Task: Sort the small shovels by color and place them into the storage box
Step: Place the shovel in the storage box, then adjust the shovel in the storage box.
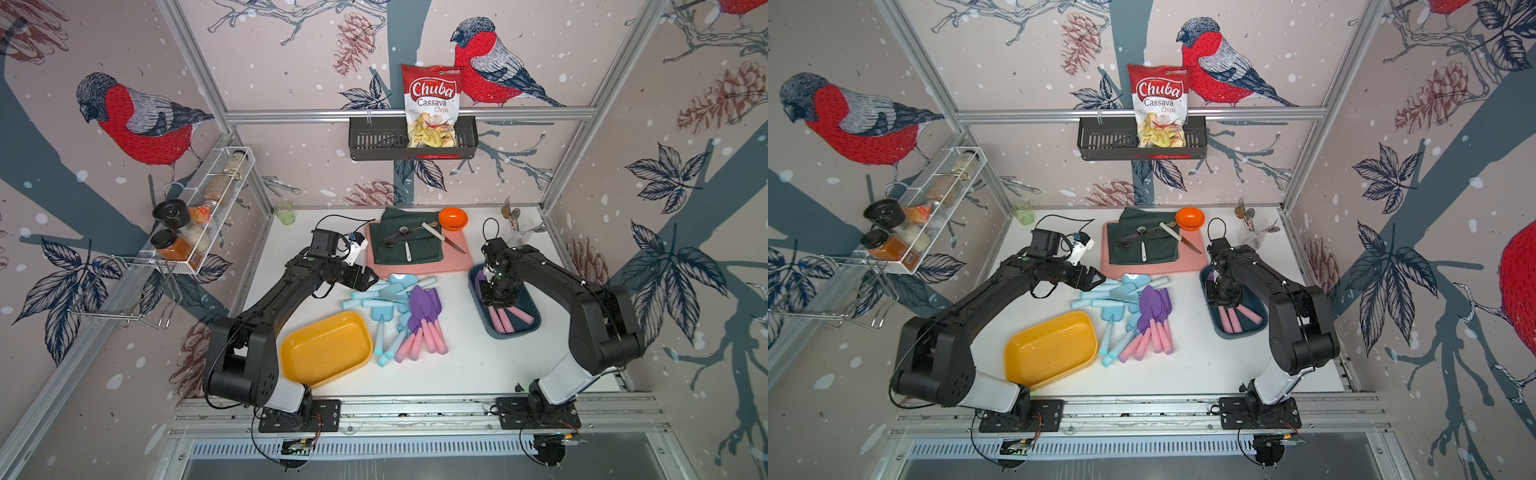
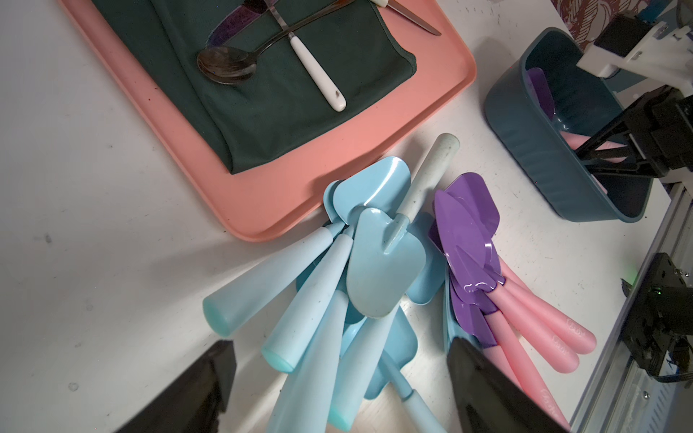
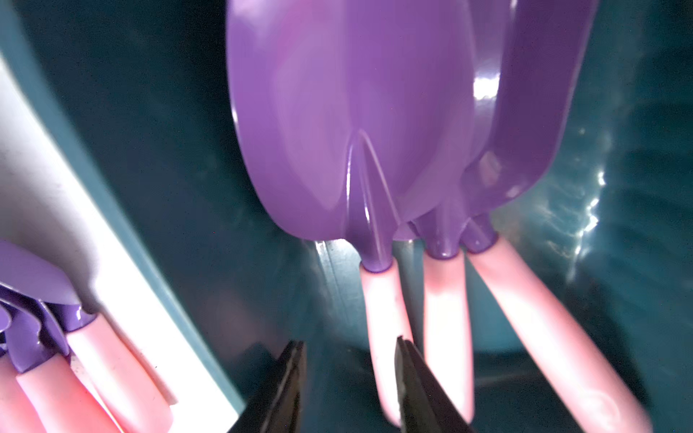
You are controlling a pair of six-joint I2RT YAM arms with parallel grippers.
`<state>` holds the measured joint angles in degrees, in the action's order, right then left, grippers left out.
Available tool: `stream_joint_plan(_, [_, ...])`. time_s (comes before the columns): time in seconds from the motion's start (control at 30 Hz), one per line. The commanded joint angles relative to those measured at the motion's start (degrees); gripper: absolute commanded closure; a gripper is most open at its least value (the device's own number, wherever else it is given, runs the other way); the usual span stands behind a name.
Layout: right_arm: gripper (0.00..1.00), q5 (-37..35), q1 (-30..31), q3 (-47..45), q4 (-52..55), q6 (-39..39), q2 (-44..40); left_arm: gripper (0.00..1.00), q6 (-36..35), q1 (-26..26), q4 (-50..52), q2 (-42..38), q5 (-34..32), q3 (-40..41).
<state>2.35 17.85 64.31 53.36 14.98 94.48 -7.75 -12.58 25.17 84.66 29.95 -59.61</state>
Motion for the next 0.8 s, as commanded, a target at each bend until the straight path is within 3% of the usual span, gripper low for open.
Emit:
stream_joint_plan(0.0, [0.55,-0.1,-0.1,0.1,-0.2,1.6,-1.1,0.08,-0.6,0.1,0.0,0.1,0.6,-0.5])
stream_joint_plan(0.13, [0.54,0.7,-3.0,1.4,0.1,3.3,-3.5,0.08,-0.6,0.1,0.1,-0.1,0.8,-0.2])
stream_joint_plan(0.4, [0.43,2.8,-15.3,0.0,0.1,6.2,-7.4,0.08,-0.5,0.1,-0.2,-0.2,0.9,-0.1])
stream_joint_plan(0.77, [0.42,-3.5,-13.9,-3.8,0.6,6.0,-3.8,0.08,-0.4,0.1,-0.2,-0.4,1.1,0.0])
